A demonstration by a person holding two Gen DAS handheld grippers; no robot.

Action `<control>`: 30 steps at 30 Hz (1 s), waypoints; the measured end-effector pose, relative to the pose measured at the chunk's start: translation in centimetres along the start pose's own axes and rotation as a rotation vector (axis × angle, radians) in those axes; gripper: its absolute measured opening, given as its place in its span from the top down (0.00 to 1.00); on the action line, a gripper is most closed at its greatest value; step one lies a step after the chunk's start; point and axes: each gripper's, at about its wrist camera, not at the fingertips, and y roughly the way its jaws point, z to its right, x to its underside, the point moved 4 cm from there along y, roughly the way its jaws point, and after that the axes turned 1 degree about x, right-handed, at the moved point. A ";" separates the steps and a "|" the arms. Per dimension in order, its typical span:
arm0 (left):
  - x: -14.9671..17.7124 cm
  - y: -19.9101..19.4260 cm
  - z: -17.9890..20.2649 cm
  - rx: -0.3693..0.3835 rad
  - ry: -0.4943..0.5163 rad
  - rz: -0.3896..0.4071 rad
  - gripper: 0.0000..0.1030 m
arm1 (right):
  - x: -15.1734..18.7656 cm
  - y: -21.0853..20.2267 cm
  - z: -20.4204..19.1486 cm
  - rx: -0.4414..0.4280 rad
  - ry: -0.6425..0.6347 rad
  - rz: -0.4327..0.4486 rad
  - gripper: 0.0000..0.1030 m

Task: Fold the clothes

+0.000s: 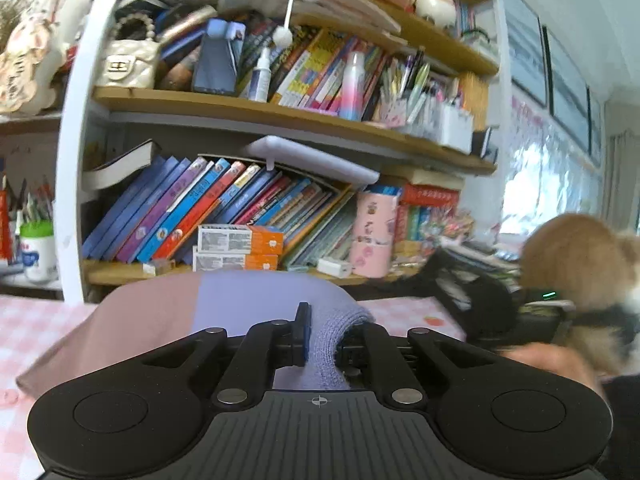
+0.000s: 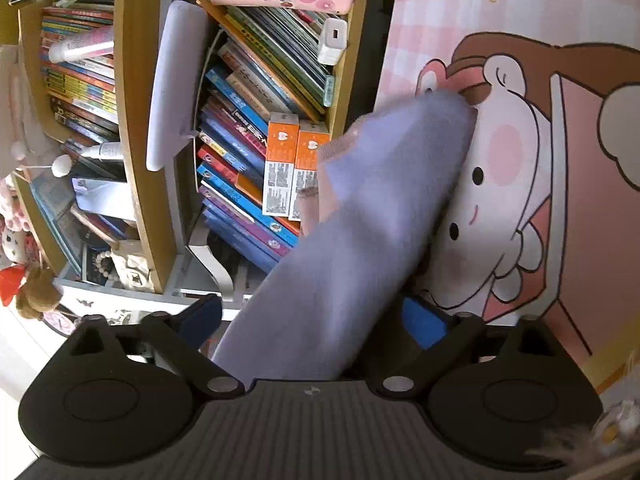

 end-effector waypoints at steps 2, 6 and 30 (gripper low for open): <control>-0.1 -2.6 0.4 0.016 0.019 0.015 0.95 | 0.0 -0.3 0.3 -0.003 0.008 -0.008 0.46; 0.3 -5.6 0.3 0.024 0.039 -0.004 0.95 | 0.2 -1.4 -1.0 -0.064 -0.066 -0.019 0.85; -0.2 -9.9 -5.6 0.361 -0.369 -0.033 0.95 | 10.6 3.8 -21.2 0.017 -1.063 -0.083 0.86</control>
